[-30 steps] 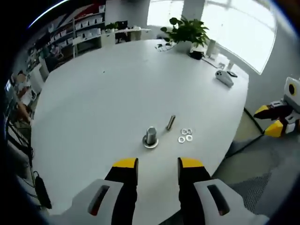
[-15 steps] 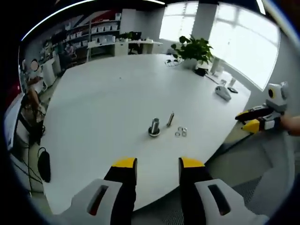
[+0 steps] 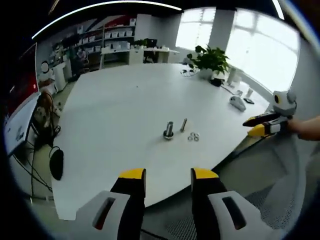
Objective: Place the washer onto the threaded stud by aligning its center hole with the stud, sliding it down to the base, and recovering from edge contact or off-axis alignment until the washer reaches the visible bottom stop.
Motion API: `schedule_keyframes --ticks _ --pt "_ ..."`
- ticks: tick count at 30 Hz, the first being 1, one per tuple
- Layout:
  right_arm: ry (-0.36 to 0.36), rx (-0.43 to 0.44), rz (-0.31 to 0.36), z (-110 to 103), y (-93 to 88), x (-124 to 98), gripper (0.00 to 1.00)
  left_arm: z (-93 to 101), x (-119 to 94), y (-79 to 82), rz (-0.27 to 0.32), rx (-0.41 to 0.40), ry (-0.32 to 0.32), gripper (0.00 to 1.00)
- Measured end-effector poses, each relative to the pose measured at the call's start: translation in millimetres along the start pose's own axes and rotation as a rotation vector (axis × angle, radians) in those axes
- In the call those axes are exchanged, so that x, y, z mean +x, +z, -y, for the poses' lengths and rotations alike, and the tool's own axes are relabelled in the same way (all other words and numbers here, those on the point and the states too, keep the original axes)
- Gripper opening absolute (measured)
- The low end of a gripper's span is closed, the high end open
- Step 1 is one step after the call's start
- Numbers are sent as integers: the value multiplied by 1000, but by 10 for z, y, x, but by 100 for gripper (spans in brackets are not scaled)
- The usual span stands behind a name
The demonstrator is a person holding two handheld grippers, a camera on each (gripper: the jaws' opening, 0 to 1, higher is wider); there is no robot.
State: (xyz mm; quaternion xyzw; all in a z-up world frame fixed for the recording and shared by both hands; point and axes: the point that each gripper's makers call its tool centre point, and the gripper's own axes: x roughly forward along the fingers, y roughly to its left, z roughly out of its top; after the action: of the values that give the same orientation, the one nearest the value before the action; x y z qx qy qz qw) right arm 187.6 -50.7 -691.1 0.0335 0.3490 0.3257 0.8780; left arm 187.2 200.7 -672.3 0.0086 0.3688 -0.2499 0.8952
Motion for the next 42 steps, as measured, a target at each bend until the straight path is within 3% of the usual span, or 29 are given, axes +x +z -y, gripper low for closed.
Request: schedule_keyframes --ticks 3,6,9,19,24,28,32,42 --pt "5 8 10 -8 8 -5 36 50 6 -51 14 -5 4 34" --pt "22 -6 -20 -45 -33 23 36 26 45 -42 13 108 44 31" --pt "28 -23 -41 -65 -68 33 36 21 100 -77 5 141 58 29" --pt "27 -14 -22 -40 -37 21 36 74 103 -72 15 120 23 35" --pt "21 -3 -6 -16 -16 4 36 64 66 21 70 99 33 35" --pt "11 5 1 -5 -1 -1 36 82 110 -48 28 116 22 35" --pt "9 7 6 -3 9 -3 36 60 84 -12 49 104 30 32" --pt "-16 56 45 64 58 -28 36 57 138 -129 -22 104 27 33"
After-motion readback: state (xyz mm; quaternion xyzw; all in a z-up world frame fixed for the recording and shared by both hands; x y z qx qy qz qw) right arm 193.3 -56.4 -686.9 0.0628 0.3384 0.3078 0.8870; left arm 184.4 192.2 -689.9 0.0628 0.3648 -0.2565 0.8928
